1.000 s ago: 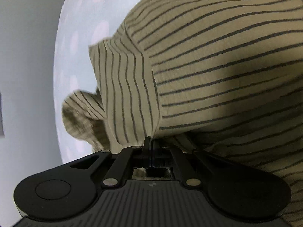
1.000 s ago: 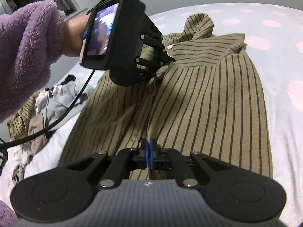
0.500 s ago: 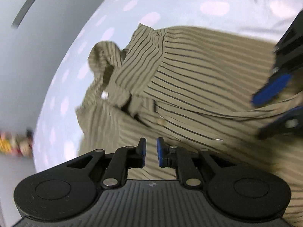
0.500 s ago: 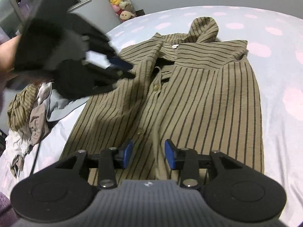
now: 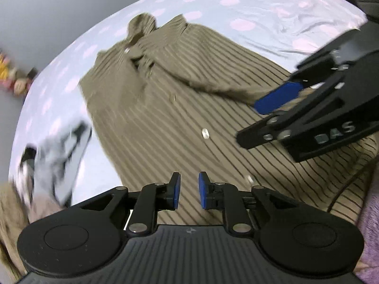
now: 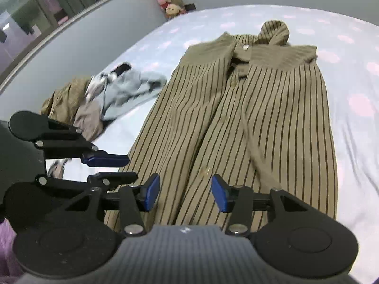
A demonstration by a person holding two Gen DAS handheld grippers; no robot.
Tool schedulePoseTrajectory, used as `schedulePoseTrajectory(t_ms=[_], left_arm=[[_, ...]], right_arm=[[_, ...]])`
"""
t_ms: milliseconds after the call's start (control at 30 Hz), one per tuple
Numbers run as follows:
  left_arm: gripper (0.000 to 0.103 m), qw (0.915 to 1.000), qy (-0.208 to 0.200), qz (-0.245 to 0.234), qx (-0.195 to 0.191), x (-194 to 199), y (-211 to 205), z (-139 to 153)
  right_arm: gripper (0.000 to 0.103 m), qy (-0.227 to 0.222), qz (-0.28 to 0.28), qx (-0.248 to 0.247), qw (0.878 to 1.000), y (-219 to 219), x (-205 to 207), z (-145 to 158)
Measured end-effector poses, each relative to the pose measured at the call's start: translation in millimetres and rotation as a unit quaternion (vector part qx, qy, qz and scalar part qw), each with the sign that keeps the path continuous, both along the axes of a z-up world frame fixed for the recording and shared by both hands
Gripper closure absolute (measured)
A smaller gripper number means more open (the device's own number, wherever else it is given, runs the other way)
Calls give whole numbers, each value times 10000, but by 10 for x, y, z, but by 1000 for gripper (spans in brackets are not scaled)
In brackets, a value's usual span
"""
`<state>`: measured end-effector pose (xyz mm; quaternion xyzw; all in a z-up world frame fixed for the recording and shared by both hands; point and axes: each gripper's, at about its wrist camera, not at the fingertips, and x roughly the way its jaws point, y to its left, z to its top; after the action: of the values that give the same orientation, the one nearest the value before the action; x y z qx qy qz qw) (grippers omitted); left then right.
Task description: Fold clothes
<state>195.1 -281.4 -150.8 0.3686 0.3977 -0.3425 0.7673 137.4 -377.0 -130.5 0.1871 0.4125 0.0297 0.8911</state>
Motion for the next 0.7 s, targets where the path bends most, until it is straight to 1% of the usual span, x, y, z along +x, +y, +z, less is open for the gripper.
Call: schedulePoseTrajectory(t_ms=[100,200,367,467,533,600,633,700], left_arm=[[88,9997,65,187,-106,-309,175,-11],[88,9992,235,261,-203,-524,265,-86],[88,9986,378,164,-341,-850,315,-211],[88,9985,428,-24,-347,-993,287,-274],[88,9980,486,-189,-345,-1085,261,-325],[87,9973,576,-293,-345,-1140,241,-393],[87,9969,622,-344,-346,-1167,230,-427],[87,9957,781,-375,-341,-1190,236,-504]], right_arm=[[51,183,59,25,9998,183,-282,37],[52,506,11,-278,9983,333,-524,30],[52,830,-122,-685,9941,468,-916,62],[52,976,-216,-951,9904,505,-1140,97],[55,1061,-305,-983,9890,518,-1272,80],[62,1133,-399,-924,9884,557,-1371,25],[64,1163,-425,-918,9881,588,-1391,-16],[74,1261,-473,-936,9865,676,-1390,-114]])
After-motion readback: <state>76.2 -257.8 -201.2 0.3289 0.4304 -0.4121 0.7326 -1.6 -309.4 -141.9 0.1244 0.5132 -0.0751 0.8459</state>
